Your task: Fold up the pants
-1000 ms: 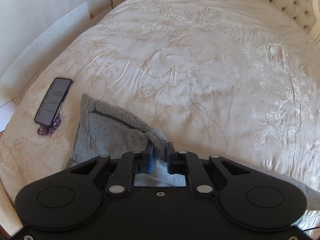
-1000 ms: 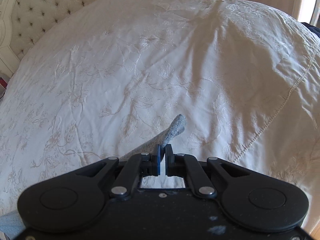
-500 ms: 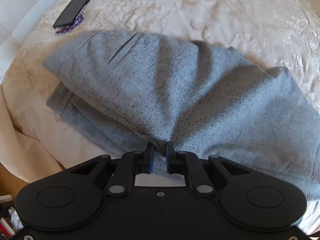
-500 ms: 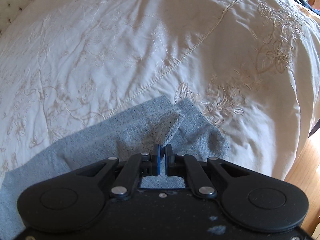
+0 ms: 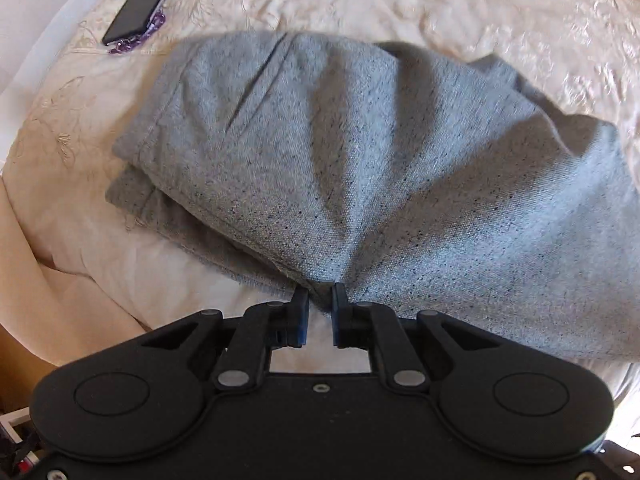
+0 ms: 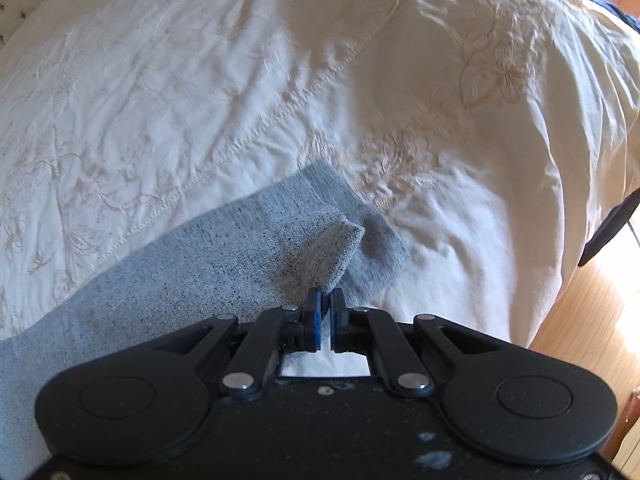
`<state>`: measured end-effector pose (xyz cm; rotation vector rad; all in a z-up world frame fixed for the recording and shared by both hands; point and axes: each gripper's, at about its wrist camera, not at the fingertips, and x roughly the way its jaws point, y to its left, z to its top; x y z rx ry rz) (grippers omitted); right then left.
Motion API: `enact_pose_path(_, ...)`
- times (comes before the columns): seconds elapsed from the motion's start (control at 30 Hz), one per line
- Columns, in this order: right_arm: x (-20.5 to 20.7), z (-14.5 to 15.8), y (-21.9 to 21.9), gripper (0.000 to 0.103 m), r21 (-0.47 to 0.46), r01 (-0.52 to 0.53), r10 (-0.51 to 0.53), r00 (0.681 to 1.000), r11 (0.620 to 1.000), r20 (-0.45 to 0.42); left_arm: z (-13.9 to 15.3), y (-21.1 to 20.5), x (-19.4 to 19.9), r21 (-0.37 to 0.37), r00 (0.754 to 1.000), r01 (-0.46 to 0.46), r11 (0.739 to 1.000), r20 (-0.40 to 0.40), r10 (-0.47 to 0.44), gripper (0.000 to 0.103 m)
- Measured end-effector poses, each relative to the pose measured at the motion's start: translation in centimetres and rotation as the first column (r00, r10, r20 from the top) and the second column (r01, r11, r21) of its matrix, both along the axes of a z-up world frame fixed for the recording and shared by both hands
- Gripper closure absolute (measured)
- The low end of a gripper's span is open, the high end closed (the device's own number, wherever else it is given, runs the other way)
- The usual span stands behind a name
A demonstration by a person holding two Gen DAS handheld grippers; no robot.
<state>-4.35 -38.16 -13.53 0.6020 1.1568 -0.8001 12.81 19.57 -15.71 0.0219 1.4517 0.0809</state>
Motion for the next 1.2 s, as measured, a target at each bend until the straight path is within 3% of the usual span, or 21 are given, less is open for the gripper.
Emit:
enact_pose_path(0.1,0.5,-1.7,0.3,0.099,-0.014,-0.037,0.036,0.998,0.999,-0.053,-0.2,-0.9,0.0,0.034,0.998,0.061,0.998,0.013,-0.061,0.088)
enact_pose_path(0.2,0.7,-1.0,0.9,0.099,-0.055,-0.058,0.055,0.997,0.997,-0.046,0.8,-1.3,-0.5,0.044,0.990,0.110,0.993,0.080,-0.113,0.088)
enact_pose_path(0.33,0.3,-1.7,0.9,0.099,-0.061,-0.047,0.044,0.997,0.997,-0.063,-1.8,-1.3,-0.6,0.070,0.988,0.153,0.986,-0.008,-0.153,0.084)
enact_pose_path(0.47,0.1,-3.2,1.2,0.093,-0.043,-0.040,0.036,0.995,0.998,-0.095,0.4,-1.4,-0.8,0.066,0.983,0.185,0.981,0.005,-0.186,0.078)
enact_pose_path(0.63,-0.7,-0.7,1.5,0.088,-0.085,-0.019,0.015,0.999,0.996,-0.048,3.5,-3.3,-1.8,0.103,0.973,0.217,0.971,0.061,-0.224,0.078)
enact_pose_path(0.77,-0.1,1.0,0.5,0.081,-0.118,-0.074,0.080,0.995,0.990,0.051,5.2,-7.8,-1.5,0.112,0.951,0.247,0.963,0.162,-0.263,0.078)
enact_pose_path(0.9,2.3,-0.4,-2.0,0.078,-0.052,-0.160,0.165,0.981,0.986,0.105,4.5,-13.0,-1.2,0.084,0.942,0.273,0.958,0.179,-0.284,0.078)
enact_pose_path(1.0,4.3,-1.7,-4.1,0.075,-0.042,-0.257,0.260,0.960,0.965,0.103,4.2,-17.4,-1.4,0.033,0.929,0.318,0.948,0.190,-0.318,0.078)
enact_pose_path(1.2,7.0,-5.1,-7.8,0.073,0.034,-0.442,0.439,0.896,0.896,0.060,4.2,-26.1,-3.2,0.015,0.890,0.413,0.911,0.203,-0.407,0.077)
